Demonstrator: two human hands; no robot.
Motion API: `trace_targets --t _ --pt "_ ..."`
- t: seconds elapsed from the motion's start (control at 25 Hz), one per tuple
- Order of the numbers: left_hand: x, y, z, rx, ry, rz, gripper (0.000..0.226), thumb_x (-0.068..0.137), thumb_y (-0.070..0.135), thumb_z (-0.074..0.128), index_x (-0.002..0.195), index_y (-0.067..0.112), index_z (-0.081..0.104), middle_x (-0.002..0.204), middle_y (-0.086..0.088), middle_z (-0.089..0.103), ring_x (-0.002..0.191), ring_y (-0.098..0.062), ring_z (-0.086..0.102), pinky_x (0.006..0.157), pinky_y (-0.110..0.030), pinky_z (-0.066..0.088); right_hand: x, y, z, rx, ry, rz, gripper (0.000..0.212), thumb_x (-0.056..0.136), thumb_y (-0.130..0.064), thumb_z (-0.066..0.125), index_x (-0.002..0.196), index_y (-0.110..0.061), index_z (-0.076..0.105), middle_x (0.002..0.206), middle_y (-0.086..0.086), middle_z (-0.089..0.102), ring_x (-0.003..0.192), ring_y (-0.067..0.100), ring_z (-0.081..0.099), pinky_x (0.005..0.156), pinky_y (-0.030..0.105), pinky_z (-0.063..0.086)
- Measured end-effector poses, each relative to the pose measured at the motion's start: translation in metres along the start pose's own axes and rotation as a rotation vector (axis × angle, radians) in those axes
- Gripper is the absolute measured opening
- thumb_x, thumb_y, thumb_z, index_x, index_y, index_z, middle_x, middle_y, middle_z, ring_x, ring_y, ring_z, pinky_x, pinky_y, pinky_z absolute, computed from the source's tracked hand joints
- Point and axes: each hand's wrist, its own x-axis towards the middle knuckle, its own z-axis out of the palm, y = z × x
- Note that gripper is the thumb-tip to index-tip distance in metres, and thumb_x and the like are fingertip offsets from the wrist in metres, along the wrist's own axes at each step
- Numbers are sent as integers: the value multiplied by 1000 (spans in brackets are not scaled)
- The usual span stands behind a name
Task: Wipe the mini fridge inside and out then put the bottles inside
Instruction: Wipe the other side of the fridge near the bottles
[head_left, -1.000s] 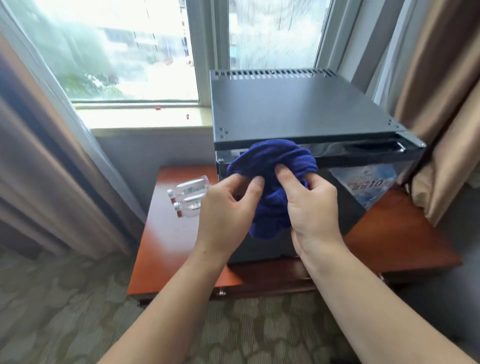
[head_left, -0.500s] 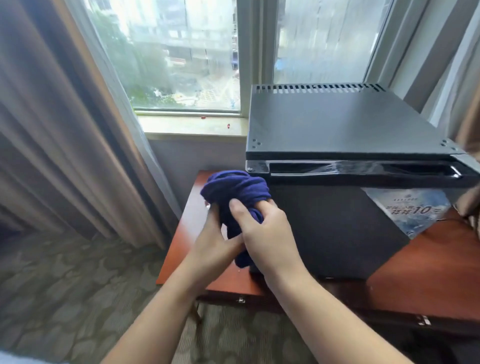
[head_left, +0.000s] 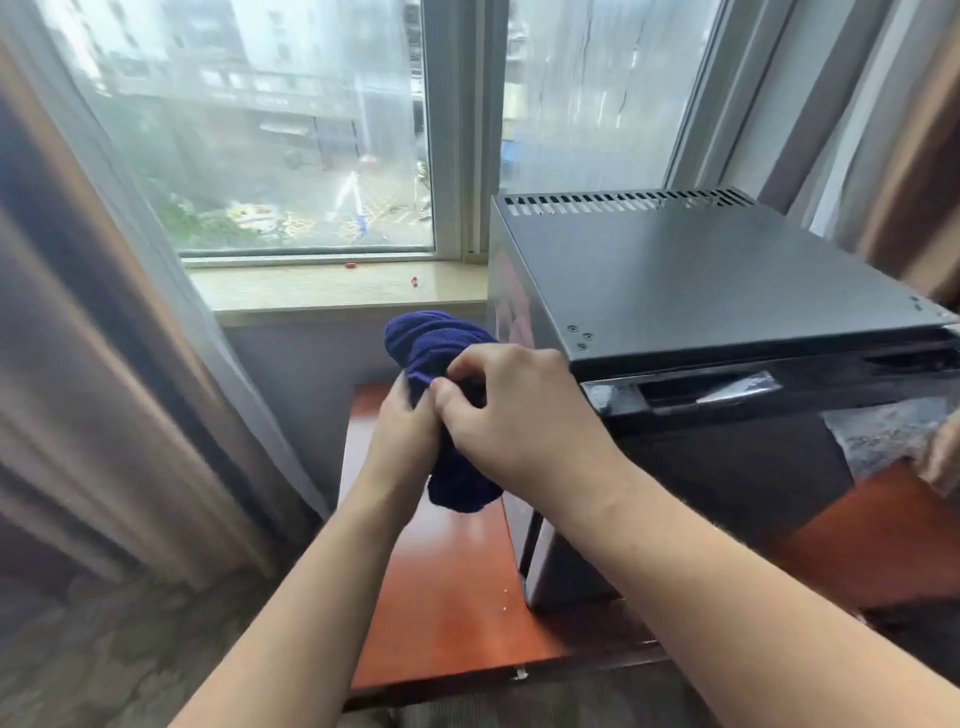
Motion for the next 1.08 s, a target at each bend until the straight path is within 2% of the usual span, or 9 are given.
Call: trace_targets --t 0.12,0.24,0.32,0.4,0.52,0.6,0.72,0.92,1.08 --pt "10 -13 11 62 -154 30 13 98 6 54 103 14 63 72 18 71 72 2 65 59 -12 46 40 -15 13 -139 203 38 24 95 -38 63 89 -18 75 85 -2 63 82 18 62 80 30 52" --pt "-9 -19 36 121 -320 190 20 81 18 53 99 13 60 99 6 67 94 -8 63 82 -24 50 72 -12 -16 -151 336 153 24 95 -36 65 80 -20 73 64 -12 63 61 3 57 66 7 42" --pt "2 -21 41 205 -331 289 30 76 32 49 96 11 57 108 -6 58 104 -24 57 94 -41 48 82 -4 -28 -187 338 254 21 95 -36 65 84 -22 76 65 -13 63 63 4 58 62 0 37" --pt "33 -18 44 235 -340 331 35 78 33 48 105 11 57 116 -12 55 114 -32 52 103 -49 43 89 7 -24 -224 324 314 19 96 -34 64 89 -23 78 71 -12 65 71 6 58 61 -4 35" --pt "81 -10 42 302 -405 328 50 84 25 51 131 6 52 137 -16 49 132 -36 41 116 -49 33 101 10 -18 -246 318 293 17 96 -28 63 95 -26 79 80 -12 70 77 5 61 65 -7 33" --pt "106 -9 40 346 -432 301 56 85 26 50 137 5 47 142 -17 45 136 -37 38 117 -46 31 106 8 -20 -276 246 260 19 97 -23 62 103 -27 80 84 -11 70 82 5 64 70 -10 31" --pt "139 -9 35 411 -450 316 57 83 30 50 135 7 48 137 -17 49 132 -37 44 114 -48 38 118 8 -25 -326 153 242 24 97 -20 61 109 -26 80 92 -9 73 93 9 69 82 -2 35" --pt "187 -5 36 466 -428 336 42 80 31 51 116 10 57 109 -12 64 103 -32 60 88 -48 54 166 19 -12 -412 -25 168 36 99 -17 57 128 -29 72 125 -7 74 120 13 65 98 9 35" --pt "248 -17 48 487 -346 401 50 79 39 46 119 13 61 109 -13 68 108 -37 62 94 -55 53 194 27 -10 -561 -184 125 45 102 -18 56 147 -24 58 148 1 60 138 25 52 116 30 35"
